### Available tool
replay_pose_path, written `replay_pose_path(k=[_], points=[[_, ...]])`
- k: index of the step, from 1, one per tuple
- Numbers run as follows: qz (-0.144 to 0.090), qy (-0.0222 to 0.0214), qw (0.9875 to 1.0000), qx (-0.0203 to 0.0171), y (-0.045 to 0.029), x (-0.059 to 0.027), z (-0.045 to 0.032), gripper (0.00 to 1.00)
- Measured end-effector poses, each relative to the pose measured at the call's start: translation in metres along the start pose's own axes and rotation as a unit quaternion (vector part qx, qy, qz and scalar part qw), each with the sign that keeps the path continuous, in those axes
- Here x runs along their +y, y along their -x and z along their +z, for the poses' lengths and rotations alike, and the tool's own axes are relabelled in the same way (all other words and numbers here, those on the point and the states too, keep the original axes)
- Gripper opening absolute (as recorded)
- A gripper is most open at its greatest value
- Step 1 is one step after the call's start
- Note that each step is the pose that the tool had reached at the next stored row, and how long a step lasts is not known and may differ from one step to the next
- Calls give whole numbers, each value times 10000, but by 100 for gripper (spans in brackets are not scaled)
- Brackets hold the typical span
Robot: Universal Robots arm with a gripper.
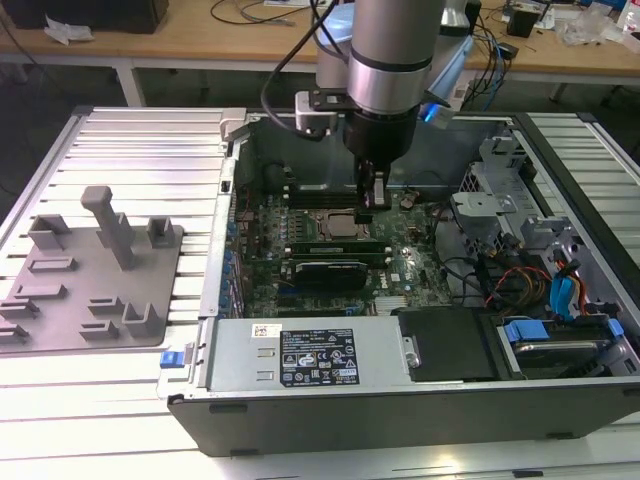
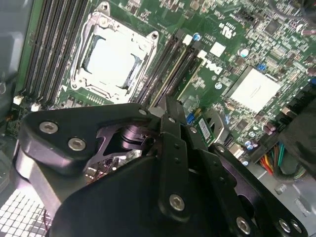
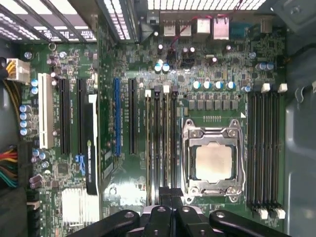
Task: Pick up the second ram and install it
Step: 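Press down the second ram until it locks into place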
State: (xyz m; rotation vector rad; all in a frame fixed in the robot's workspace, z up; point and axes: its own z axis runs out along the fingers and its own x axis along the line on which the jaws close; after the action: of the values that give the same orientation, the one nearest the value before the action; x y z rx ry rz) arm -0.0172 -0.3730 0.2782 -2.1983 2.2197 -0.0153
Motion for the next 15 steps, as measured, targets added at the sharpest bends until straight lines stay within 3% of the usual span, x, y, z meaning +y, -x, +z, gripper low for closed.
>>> replay_pose_path(k=[4, 7, 10, 15], points=[[0, 17, 10000, 0, 1, -134, 7, 8], [0, 17, 10000, -1, 2, -138, 19, 8], [0, 18, 10000, 0, 1, -136, 121, 8], [21, 18, 10000, 1, 1, -231, 194, 8]])
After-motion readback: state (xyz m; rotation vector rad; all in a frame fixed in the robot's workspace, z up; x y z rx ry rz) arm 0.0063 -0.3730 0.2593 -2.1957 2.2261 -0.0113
